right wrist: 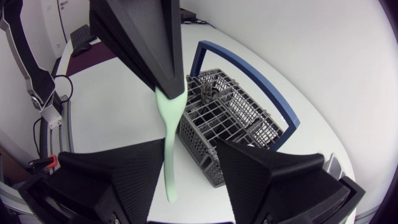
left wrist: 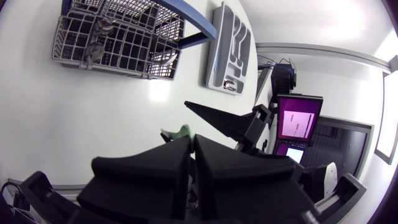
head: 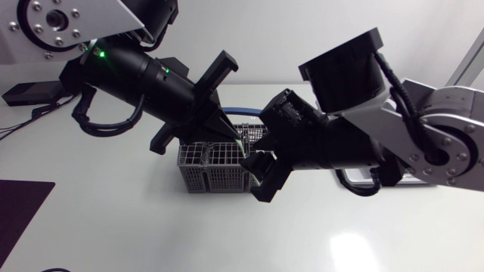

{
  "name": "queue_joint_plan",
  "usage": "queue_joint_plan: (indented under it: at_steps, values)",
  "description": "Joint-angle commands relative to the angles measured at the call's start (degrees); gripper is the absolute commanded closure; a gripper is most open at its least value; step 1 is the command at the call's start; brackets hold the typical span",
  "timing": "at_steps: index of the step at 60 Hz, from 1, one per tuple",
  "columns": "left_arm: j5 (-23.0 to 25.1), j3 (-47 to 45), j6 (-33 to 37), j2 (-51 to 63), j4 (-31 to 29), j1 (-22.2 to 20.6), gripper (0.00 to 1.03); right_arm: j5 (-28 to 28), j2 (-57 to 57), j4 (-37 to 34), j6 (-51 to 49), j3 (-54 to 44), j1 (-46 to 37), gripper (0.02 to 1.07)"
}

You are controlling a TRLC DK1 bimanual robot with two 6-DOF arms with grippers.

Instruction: Unload the cutlery basket into the drawer organizer.

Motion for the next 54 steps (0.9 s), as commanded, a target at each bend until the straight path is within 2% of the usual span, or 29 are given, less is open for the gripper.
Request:
queue_joint_plan:
  at_steps: [1,9,18,23,31,35,41,46,51,54]
  values:
    - [1.4,1.9,-1.8,1.2,-0.7,0.4,1.0,0.3,1.4,1.1,1.2,1.3,0.4,0.63]
    - [2.0,2.1,-1.8,1.7,-1.0,0.4,0.99,0.9,2.4,1.9,1.1,1.4,0.5,0.72]
    - [2.4,2.3,-1.8,1.8,-1.4,0.5,0.98,1.4,3.1,3.4,0.8,1.4,0.4,1.02]
    - [2.8,2.3,-1.8,1.8,-1.6,0.6,0.98,1.5,3.3,3.3,0.6,1.3,0.5,1.01]
    - [3.8,2.3,-1.9,1.6,-1.9,0.9,0.9,1.6,3.1,3.5,0.5,0.5,0.4,1.01]
    - [4.0,2.3,-1.9,1.4,-1.9,1.1,0.89,1.5,3.0,3.5,0.3,0.1,0.4,1.01]
    - [6.6,2.3,-2.3,1.2,-1.9,1.4,0.68,1.4,2.5,3.2,-0.2,-0.6,0.4,1.01]
    - [7.2,2.6,-2.4,1.2,-1.8,1.5,0.43,0.9,2.1,2.8,-0.2,-0.8,0.4,1.01]
    - [9.9,3.2,-2.5,1.3,-1.2,2.0,0.17,0.5,1.3,2.0,-0.5,-1.3,0.4,1.01]
    - [10.2,4.1,-2.0,1.8,-1.2,2.2,0.08,-0.1,0.6,1.2,-1.0,-1.9,0.2,1.01]
